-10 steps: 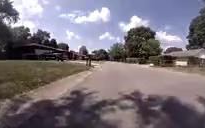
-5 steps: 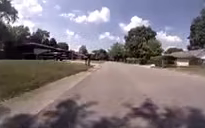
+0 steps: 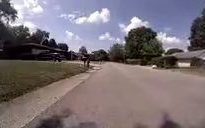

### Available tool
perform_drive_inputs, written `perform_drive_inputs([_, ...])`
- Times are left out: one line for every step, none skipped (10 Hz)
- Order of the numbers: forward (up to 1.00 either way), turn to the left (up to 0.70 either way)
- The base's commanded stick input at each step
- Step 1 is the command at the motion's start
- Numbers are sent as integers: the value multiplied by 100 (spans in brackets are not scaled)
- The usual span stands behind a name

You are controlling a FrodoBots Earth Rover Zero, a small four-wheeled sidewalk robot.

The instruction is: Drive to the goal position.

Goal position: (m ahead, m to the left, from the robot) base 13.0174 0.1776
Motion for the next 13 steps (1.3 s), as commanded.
perform_drive_inputs([100,0])
perform_drive_inputs([100,-3])
perform_drive_inputs([100,-22])
perform_drive_inputs([100,-5])
perform_drive_inputs([100,-1])
perform_drive_inputs([100,0])
perform_drive_inputs([100,0])
perform_drive_inputs([100,0])
perform_drive_inputs([100,0])
perform_drive_inputs([100,0])
perform_drive_inputs([100,0])
perform_drive_inputs([100,0])
perform_drive_inputs([100,0])
